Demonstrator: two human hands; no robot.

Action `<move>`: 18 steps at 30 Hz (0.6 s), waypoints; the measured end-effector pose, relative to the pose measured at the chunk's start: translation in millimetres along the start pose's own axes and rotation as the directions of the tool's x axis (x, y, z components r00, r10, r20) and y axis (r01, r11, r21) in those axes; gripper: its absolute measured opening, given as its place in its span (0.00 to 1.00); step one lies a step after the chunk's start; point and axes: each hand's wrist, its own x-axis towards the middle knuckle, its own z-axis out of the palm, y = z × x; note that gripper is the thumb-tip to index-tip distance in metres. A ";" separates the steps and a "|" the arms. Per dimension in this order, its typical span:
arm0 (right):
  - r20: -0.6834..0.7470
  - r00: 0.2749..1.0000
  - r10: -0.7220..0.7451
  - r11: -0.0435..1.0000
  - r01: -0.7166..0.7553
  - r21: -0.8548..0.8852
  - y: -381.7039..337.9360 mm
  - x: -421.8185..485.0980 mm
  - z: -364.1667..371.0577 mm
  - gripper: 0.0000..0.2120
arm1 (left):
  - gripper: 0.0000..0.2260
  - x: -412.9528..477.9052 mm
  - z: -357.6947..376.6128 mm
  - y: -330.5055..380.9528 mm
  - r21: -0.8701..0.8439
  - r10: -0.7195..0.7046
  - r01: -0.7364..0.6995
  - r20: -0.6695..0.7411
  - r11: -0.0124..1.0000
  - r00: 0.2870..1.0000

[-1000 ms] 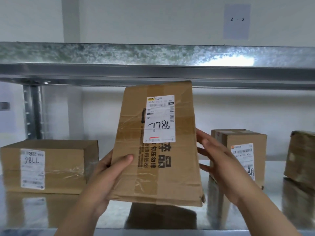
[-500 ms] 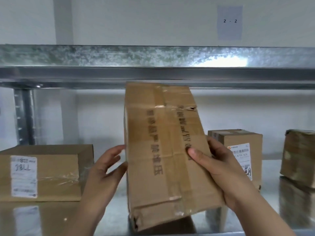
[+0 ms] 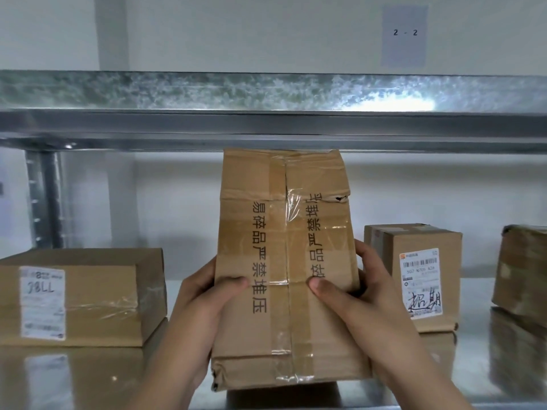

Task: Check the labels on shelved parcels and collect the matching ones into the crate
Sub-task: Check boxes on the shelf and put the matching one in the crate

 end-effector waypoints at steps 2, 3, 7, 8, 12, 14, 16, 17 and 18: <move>-0.010 1.000 0.000 1.000 0.000 -0.005 2.3 -0.3 0.9 0.28 | 0.13 1.7 -0.5 -4.8 0.001 0.009 -0.009 -0.013 1.000 1.000; -0.011 1.000 -0.003 1.000 0.003 -0.003 2.4 -0.3 1.8 0.28 | 0.13 1.8 0.2 -5.3 0.012 0.016 -0.016 -0.019 1.000 1.000; 0.020 1.000 -0.007 1.000 0.007 0.022 -0.6 -0.2 -1.4 0.25 | 0.14 -2.1 1.4 -4.6 0.090 0.026 -0.022 -0.041 0.996 0.999; 0.033 0.999 -0.012 0.999 0.011 0.035 -2.5 0.9 -5.1 0.21 | 0.11 -2.1 -1.0 -4.5 0.101 0.031 -0.026 -0.047 0.995 0.998; 0.033 0.999 -0.004 0.999 0.003 0.045 -8.3 8.8 -18.0 0.13 | 0.17 -1.2 -21.7 -3.2 0.071 -0.021 0.027 -0.078 0.997 0.997; 0.000 1.000 -0.014 0.999 0.014 0.051 -4.8 14.6 -22.7 0.24 | 0.24 -2.1 -28.8 -2.5 0.003 -0.019 0.019 -0.032 1.000 0.999; 0.005 0.999 0.035 0.999 -0.035 -0.011 -5.2 17.0 -24.2 0.48 | 0.32 -4.0 -32.1 -3.8 -0.008 -0.006 0.006 -0.010 1.000 1.000; 0.043 0.995 0.093 0.995 -0.092 -0.035 -4.2 18.2 -26.1 0.62 | 0.29 -4.0 -33.0 -6.0 -0.012 -0.001 0.001 -0.024 1.000 1.000; 0.084 0.985 0.150 0.988 -0.148 -0.034 -4.3 19.6 -27.6 0.73 | 0.24 -3.3 -34.8 -8.6 -0.028 0.004 -0.004 -0.024 1.000 1.000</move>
